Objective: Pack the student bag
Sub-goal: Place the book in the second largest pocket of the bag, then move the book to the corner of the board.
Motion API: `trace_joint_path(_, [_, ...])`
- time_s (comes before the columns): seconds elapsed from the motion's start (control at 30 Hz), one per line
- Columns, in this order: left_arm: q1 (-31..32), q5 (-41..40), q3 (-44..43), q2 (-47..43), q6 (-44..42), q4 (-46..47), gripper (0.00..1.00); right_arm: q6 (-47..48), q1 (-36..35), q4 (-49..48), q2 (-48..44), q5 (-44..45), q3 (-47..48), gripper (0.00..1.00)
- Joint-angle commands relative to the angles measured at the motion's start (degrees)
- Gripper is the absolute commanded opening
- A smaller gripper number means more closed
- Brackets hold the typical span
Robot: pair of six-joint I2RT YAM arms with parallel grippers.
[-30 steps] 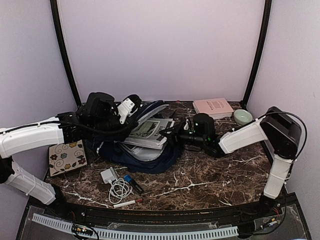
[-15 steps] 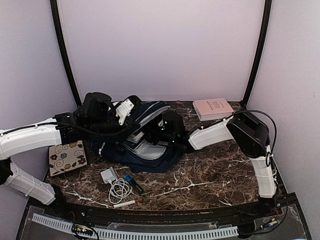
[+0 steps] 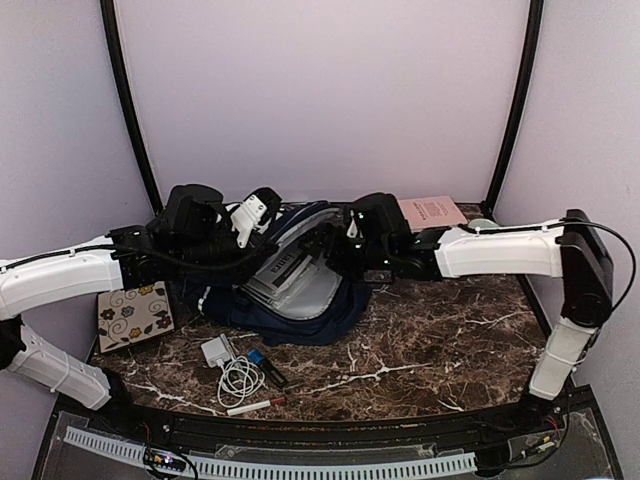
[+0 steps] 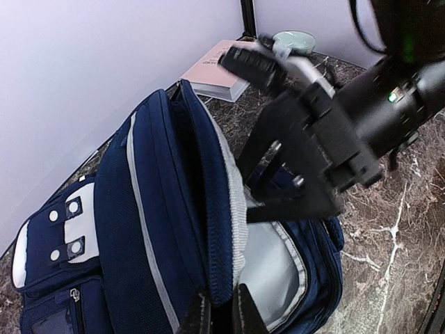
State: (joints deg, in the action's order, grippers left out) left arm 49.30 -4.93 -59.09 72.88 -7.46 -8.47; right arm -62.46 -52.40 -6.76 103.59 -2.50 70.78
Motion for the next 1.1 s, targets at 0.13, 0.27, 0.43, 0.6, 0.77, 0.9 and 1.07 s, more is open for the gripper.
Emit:
trace_joint_path(0.13, [0.4, -1.4, -1.5, -2.0, 0.1, 8.3, 0.0, 20.0, 0.5, 33.6, -7.5, 18.4, 5.3, 0.86])
trace_joint_path(0.27, [0.4, -1.9, -1.4, -2.0, 0.2, 8.5, 0.0, 24.8, 0.5, 46.1, 0.2, 20.7, 17.4, 0.9])
trace_joint_path(0.43, [0.4, -3.1, -1.4, -1.9, -0.1, 8.3, 0.0, 29.3, 3.0, 51.4, 5.4, 29.3, 24.3, 0.94])
trace_joint_path(0.6, [0.4, -3.8, -2.0, -1.4, -0.2, 7.3, 0.0, 33.9, 12.7, 50.9, 7.8, 28.4, 28.1, 0.93])
trace_joint_path(0.77, [0.4, -4.1, -1.7, -0.6, -0.3, 7.6, 0.0, 40.4, 19.3, 47.4, 12.2, 32.7, 31.0, 0.87])
trace_joint_path(0.9, [0.4, -4.2, -1.6, 0.0, -1.0, 7.7, 0.0, 49.9, 21.0, 46.8, 21.4, 38.8, 38.4, 0.8])
trace_joint_path(1.07, [0.4, -5.0, -1.5, 1.4, -1.8, 7.5, 0.0, 61.1, 21.8, 46.2, 32.8, 46.8, 48.3, 0.74])
